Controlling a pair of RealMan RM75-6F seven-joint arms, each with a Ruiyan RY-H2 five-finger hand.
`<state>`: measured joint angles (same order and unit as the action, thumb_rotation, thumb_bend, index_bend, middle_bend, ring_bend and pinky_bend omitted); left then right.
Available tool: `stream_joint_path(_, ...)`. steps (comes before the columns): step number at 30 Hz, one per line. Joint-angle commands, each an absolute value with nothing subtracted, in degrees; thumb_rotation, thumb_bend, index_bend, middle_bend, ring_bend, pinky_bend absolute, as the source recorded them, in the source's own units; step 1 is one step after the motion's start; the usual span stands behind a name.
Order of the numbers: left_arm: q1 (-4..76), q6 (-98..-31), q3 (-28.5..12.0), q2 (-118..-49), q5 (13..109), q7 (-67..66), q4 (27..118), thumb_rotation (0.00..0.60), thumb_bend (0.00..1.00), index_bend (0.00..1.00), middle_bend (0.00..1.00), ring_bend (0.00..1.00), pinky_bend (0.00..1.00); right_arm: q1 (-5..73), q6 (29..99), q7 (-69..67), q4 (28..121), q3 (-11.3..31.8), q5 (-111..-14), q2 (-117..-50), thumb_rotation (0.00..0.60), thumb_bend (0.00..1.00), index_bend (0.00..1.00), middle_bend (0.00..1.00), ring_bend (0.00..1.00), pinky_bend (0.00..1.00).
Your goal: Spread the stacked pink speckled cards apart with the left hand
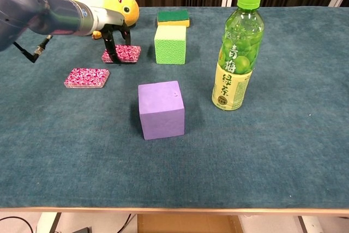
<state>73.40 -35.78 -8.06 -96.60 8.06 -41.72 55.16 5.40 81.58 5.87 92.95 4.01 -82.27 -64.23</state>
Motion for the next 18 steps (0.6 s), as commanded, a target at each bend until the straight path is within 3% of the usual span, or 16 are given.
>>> stream_joint_path(1, 73.81, -35.64, -8.13, -97.3, 7.42, -42.05, 54.47, 0.6, 0.23, 0.49, 0.21, 0.01, 0.0, 5.37, 81.59, 5.79, 92.96, 4.06, -82.19, -64.16, 0.6, 0.18, 0.0, 0.0, 0.06, 0.21)
stream_joint_path(18, 75.01, -38.0, -7.75, -96.66, 3.75, -46.13, 56.05, 0.6, 0.14, 0.38, 0.19, 0.0, 0.0, 5.12, 81.89, 5.87, 93.12, 4.1, -81.95, -64.1, 0.6, 0.19, 0.0, 0.0, 0.06, 0.21)
